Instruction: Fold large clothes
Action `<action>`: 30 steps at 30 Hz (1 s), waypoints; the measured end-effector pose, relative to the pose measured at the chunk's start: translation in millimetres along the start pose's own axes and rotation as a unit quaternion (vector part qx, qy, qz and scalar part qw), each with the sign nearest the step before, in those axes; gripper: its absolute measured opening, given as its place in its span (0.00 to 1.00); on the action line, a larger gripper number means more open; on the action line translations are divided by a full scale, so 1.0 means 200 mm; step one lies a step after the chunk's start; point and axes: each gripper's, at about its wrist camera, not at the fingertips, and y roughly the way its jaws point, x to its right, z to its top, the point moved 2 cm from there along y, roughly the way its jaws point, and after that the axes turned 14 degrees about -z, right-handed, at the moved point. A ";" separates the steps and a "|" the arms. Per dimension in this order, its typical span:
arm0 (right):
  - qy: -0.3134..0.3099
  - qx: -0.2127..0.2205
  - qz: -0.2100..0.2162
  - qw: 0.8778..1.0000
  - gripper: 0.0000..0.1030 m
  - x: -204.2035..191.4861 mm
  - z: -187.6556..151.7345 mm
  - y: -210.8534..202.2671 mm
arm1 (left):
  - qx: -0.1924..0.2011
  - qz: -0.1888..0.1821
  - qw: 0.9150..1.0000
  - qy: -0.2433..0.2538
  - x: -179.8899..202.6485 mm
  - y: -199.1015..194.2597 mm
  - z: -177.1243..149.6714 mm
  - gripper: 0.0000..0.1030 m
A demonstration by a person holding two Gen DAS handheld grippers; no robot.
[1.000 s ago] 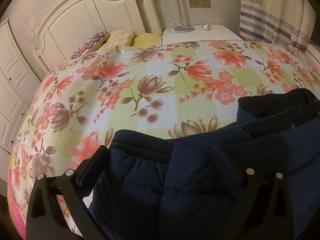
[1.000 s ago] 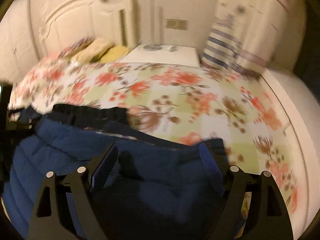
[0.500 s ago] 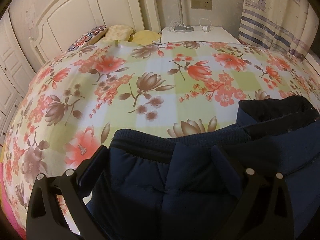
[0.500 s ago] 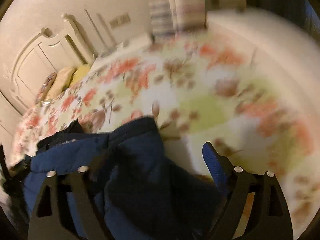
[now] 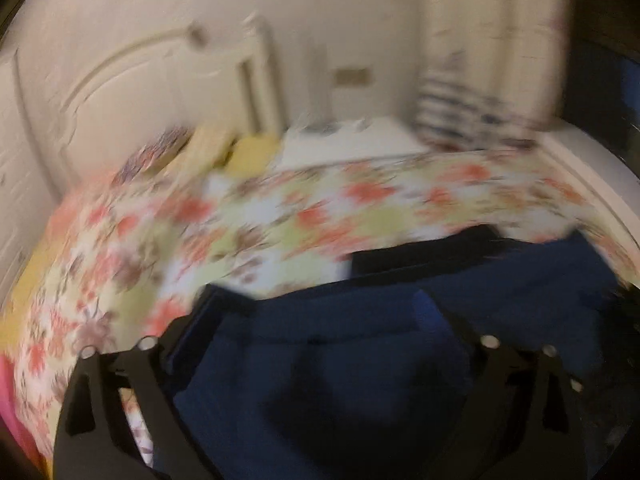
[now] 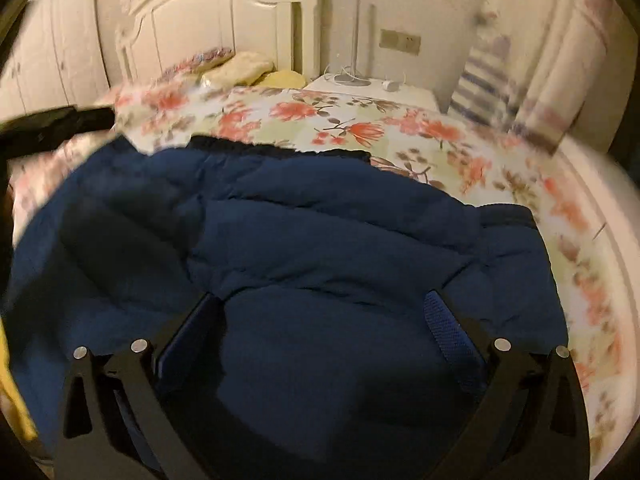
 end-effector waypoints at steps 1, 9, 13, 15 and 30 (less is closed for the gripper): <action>0.008 -0.001 0.007 1.000 0.96 0.00 0.00 0.00 | -0.012 -0.023 1.000 0.004 0.06 0.03 -0.01 0.97; 0.023 0.000 0.023 0.999 0.96 -0.06 0.01 -0.07 | -0.089 -0.048 0.994 -0.045 -0.01 0.32 -0.17 0.98; 0.025 0.001 0.027 0.999 0.96 -0.05 0.02 -0.06 | -0.038 0.032 0.998 -0.049 -0.23 0.18 -0.13 0.98; 0.026 0.003 0.026 0.999 0.96 -0.05 0.01 -0.05 | -0.047 0.073 0.992 -0.088 -0.46 0.19 -0.15 0.97; -0.060 0.077 -0.020 0.995 0.96 -0.33 0.03 -0.36 | -0.091 0.079 0.983 -0.137 -0.62 0.29 -0.23 0.97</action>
